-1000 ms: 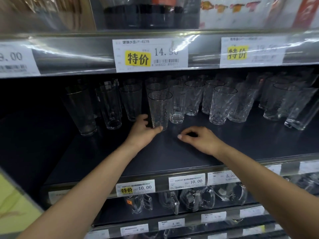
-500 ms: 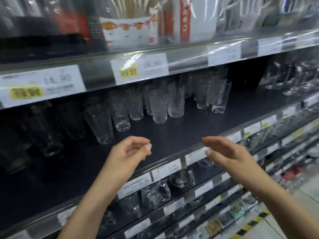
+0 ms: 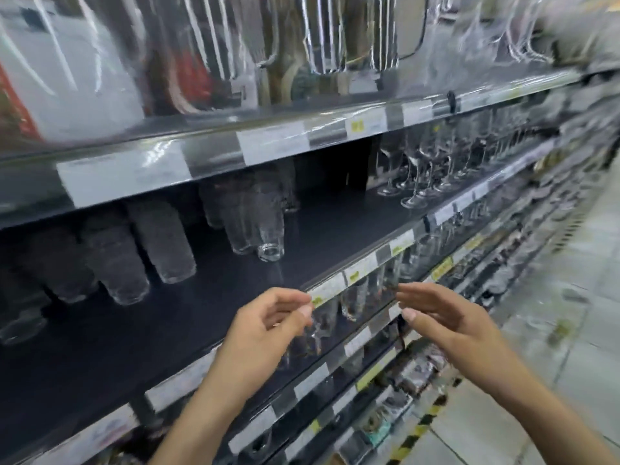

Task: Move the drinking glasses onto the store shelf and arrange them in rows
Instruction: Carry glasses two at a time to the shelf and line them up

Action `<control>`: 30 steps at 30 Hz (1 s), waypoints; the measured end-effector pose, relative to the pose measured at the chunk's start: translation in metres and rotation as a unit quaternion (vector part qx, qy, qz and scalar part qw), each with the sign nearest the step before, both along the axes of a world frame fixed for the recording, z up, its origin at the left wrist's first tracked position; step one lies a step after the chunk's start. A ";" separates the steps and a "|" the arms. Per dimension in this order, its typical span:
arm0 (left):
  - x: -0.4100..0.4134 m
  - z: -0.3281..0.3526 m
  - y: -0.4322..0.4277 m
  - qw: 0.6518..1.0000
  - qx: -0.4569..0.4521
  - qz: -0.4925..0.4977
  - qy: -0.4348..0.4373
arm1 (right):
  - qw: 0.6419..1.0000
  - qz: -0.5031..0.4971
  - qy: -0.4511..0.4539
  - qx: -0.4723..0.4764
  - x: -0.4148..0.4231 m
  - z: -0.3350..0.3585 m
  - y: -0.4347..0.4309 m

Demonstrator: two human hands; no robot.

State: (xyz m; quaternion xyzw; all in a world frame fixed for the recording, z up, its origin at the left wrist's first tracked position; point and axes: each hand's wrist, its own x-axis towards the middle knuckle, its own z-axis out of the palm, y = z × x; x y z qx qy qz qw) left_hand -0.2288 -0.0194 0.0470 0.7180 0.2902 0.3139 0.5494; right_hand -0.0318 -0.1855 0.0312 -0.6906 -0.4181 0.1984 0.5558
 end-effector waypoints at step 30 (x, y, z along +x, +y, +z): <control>0.184 -0.034 0.120 0.878 0.005 0.479 -0.016 | 0.981 0.181 0.053 -0.036 0.238 -0.015 0.309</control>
